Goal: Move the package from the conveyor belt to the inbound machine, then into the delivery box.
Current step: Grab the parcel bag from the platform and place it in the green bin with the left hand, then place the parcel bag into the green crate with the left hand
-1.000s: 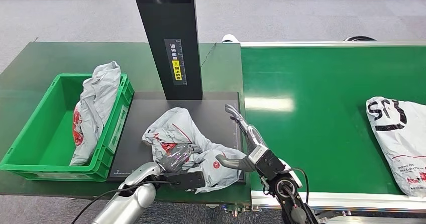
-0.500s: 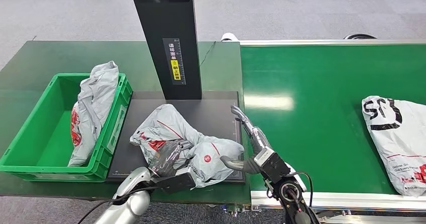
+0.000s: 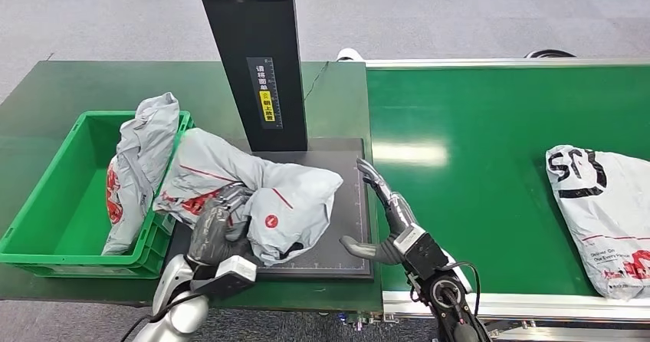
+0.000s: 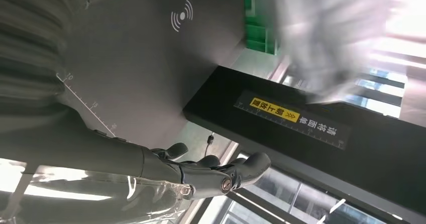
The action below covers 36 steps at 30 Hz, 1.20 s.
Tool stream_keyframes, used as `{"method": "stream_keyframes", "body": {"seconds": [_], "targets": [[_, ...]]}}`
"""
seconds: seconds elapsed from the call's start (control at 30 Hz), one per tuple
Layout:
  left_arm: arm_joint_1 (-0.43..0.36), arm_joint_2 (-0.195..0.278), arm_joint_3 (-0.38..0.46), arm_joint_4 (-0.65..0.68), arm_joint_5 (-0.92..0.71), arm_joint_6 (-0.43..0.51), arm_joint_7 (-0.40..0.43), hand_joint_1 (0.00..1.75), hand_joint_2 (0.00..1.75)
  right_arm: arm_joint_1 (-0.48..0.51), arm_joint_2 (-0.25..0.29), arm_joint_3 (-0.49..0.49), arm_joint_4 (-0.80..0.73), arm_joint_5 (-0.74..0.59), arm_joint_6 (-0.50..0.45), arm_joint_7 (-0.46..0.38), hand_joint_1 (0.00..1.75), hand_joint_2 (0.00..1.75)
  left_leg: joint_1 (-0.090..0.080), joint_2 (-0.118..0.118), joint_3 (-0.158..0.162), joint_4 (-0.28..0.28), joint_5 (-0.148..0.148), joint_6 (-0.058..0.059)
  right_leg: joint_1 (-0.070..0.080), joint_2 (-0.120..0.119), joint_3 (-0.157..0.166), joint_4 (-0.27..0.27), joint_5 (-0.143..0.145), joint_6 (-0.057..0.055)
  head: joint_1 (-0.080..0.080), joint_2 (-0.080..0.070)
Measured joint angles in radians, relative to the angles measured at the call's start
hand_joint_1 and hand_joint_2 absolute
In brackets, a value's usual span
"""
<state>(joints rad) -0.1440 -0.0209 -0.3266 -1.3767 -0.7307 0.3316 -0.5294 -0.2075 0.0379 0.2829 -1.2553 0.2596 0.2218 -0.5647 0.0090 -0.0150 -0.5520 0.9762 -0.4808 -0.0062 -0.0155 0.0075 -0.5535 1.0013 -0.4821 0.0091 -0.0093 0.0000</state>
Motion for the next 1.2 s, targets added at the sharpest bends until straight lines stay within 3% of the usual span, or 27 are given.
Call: {"method": "stream_keyframes", "body": {"seconds": [0.3,0.83,1.2], "targets": [[0.046,0.004,0.042,-0.148,0.015,0.051,-0.045,1.75,1.75,0.0,0.0,-0.003,-0.002,-0.003,0.0,0.0,0.0,1.75,0.0,0.0,-0.001,0.0,0.0,0.0,0.0,0.0,0.0,0.0,0.0,0.0,0.0,0.0],[0.06,0.006,0.051,-0.184,0.016,0.057,-0.049,1.75,1.75,0.0,-0.001,-0.003,-0.002,-0.003,0.0,0.0,0.0,1.75,0.0,0.0,-0.001,0.0,0.0,0.0,0.0,0.0,-0.001,0.0,0.0,0.0,0.0,0.0],[0.093,0.008,0.127,-0.317,0.085,0.284,-0.156,1.75,1.75,0.0,-0.003,-0.004,-0.002,-0.018,-0.009,0.007,0.0,1.75,0.0,0.0,-0.001,0.0,0.0,0.0,0.0,0.0,-0.001,0.0,0.0,0.0,0.0,0.0]]}}
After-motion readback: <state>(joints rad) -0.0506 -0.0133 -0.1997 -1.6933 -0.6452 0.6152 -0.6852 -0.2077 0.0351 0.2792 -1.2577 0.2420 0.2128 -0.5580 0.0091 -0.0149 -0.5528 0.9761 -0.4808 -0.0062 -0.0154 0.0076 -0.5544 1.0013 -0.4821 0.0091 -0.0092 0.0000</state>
